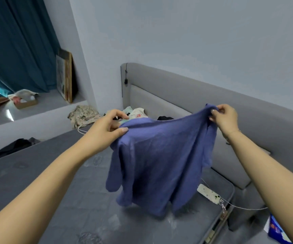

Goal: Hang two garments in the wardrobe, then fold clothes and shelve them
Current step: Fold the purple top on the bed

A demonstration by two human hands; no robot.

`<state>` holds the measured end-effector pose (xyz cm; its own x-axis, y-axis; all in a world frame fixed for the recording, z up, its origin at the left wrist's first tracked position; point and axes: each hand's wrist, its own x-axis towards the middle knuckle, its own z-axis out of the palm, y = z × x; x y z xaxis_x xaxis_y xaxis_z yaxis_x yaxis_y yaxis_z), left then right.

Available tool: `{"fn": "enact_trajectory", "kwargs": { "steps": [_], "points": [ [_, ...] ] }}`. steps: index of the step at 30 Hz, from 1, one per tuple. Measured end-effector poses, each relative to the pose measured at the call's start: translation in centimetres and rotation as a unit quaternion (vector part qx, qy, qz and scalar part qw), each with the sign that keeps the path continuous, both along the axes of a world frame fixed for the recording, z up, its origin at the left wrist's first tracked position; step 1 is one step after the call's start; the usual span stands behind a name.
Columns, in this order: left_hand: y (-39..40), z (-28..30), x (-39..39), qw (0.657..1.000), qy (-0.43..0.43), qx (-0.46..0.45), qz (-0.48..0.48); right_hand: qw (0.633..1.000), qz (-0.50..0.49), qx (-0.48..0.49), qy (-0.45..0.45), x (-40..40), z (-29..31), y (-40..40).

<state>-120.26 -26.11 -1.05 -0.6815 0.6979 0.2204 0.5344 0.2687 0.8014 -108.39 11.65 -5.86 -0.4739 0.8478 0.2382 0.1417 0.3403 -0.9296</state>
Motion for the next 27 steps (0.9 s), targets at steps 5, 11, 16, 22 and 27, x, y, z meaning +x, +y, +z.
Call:
{"fn": "enact_trajectory", "kwargs": {
  "steps": [5,11,16,22,27],
  "points": [
    [-2.8,-2.5,1.5,0.997,-0.062,-0.029,-0.032,0.992,0.109,0.055,-0.045,-8.1,1.6,-1.9],
    [-9.5,-10.4,2.8,0.975,-0.188,-0.062,0.101,0.951,0.291,0.057,-0.090,-21.9,-1.7,-12.5],
    [-15.3,-20.2,5.9,0.912,-0.318,-0.019,0.260,0.890,0.419,0.056,-0.173,-29.3,-10.3,-27.0],
    [-22.3,-36.3,11.6,0.787,-0.370,0.054,0.490,0.775,0.553,0.083,-0.295,-31.4,-29.7,-46.5],
    [-29.0,-52.0,15.3,0.692,-0.459,0.050,0.555,0.703,0.613,0.116,-0.342,-30.2,-48.5,-59.6]
  ]
}}
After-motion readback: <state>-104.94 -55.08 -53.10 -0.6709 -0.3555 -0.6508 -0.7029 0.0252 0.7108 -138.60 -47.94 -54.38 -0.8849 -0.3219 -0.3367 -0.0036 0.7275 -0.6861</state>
